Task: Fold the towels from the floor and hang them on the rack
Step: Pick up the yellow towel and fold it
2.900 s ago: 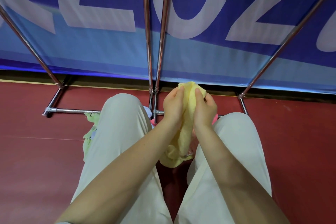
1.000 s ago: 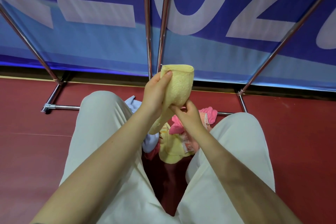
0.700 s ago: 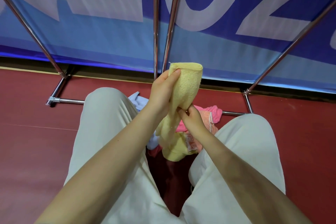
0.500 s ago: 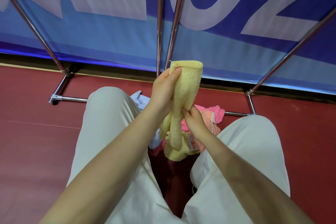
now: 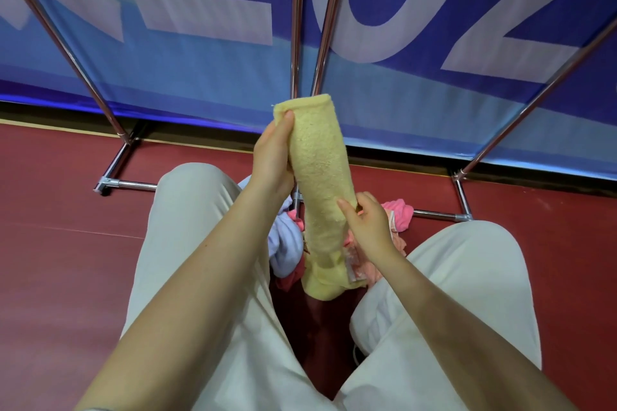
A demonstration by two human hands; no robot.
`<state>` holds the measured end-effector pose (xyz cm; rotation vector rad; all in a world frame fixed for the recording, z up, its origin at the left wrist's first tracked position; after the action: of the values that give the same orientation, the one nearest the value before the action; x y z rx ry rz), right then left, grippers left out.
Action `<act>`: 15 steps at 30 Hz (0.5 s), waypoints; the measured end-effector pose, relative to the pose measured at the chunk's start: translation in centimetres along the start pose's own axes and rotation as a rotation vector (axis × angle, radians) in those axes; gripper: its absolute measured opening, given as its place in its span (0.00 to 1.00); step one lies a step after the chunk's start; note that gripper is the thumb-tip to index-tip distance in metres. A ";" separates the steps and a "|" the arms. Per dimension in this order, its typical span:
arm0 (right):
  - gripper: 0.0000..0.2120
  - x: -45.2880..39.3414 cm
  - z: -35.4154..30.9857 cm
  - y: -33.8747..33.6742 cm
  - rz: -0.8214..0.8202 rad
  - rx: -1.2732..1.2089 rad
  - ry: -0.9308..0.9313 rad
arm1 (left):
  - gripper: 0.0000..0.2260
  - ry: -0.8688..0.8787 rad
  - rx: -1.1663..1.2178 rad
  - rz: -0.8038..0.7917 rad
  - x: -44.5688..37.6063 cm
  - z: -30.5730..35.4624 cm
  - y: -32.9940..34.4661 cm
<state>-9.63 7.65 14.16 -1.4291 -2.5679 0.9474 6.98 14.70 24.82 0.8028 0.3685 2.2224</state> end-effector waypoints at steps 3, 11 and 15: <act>0.13 0.4 0.1 -0.2 -0.009 -0.033 0.011 | 0.09 0.049 -0.098 -0.038 0.5 -0.3 0.3; 0.06 0.7 -0.9 -1.4 -0.002 -0.166 0.107 | 0.09 0.072 -0.069 -0.056 0.9 -0.4 0.1; 0.08 0.7 -1.8 -1.4 0.002 -0.176 0.096 | 0.07 0.078 -0.038 -0.029 0.6 -0.4 -0.4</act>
<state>-10.48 8.56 16.22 -1.4785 -2.6347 0.6495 6.63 15.35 24.64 0.6873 0.3719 2.2313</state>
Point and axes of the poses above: each hand's wrist, its own x-axis away from the middle knuckle, its own y-axis out of the palm, z = x × y, the point moved 3 cm from there along -x, towards the middle knuckle, and after that the axes turned 11 degrees about -y, right-handed, at the moved point
